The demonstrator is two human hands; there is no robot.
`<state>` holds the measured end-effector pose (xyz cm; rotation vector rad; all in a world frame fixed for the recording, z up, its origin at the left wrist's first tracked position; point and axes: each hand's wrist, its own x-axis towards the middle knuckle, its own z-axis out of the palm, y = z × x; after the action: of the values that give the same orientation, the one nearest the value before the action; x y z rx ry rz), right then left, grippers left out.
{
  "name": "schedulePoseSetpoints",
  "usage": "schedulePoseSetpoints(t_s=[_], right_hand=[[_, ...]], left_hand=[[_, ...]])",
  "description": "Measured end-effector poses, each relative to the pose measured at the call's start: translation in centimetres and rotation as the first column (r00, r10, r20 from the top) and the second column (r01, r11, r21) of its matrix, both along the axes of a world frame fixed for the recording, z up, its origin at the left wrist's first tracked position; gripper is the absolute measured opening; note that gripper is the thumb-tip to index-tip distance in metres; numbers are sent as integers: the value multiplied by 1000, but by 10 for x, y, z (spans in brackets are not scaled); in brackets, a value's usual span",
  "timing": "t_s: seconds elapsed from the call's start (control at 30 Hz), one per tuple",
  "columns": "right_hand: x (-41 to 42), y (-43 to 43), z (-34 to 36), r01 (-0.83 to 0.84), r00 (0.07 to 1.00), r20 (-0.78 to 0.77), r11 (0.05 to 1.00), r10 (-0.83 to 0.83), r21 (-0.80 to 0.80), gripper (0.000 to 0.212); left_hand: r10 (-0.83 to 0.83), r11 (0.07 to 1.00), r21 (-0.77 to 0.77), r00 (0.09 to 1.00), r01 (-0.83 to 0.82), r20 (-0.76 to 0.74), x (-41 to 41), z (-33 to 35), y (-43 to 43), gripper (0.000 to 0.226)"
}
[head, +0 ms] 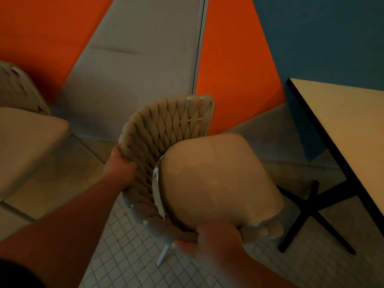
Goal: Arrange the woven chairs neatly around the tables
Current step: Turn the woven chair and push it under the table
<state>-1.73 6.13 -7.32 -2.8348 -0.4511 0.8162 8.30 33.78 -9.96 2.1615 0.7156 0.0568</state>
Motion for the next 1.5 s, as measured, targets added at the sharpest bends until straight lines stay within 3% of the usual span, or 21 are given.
schedulePoseSetpoints(t_s=[0.23,0.37,0.5,0.63,0.77,0.83,0.93,1.27,1.5], right_hand=[[4,39,2,79,994,-75,997,-78,11,79],[9,51,4,108,992,-63,993,-105,38,84],[12,48,8,78,997,-12,996,-78,53,76],[11,47,15,92,994,-68,991,-85,96,74],[22,24,21,111,976,-205,977,-73,183,60],[27,5,16,61,983,-177,993,-43,99,76],[25,-5,7,61,989,-140,998,-56,35,91],[36,19,0,137,969,-203,990,-140,-26,85],[47,27,-5,181,980,-98,982,-176,51,76]], left_hand=[[-111,990,88,993,114,-37,42,-3,27,60],[-136,982,122,989,142,-56,59,-3,33,66],[-101,984,152,993,90,65,46,7,22,54],[27,999,-27,990,-24,138,-11,15,-12,47],[84,968,-247,988,-49,132,-74,4,-44,77],[92,950,-307,991,-58,99,-87,2,-53,87],[141,961,-247,988,-122,59,-83,1,-59,89],[87,984,-154,996,-84,12,-49,-2,-44,88],[41,996,-76,999,-41,6,-10,-3,-40,81]])
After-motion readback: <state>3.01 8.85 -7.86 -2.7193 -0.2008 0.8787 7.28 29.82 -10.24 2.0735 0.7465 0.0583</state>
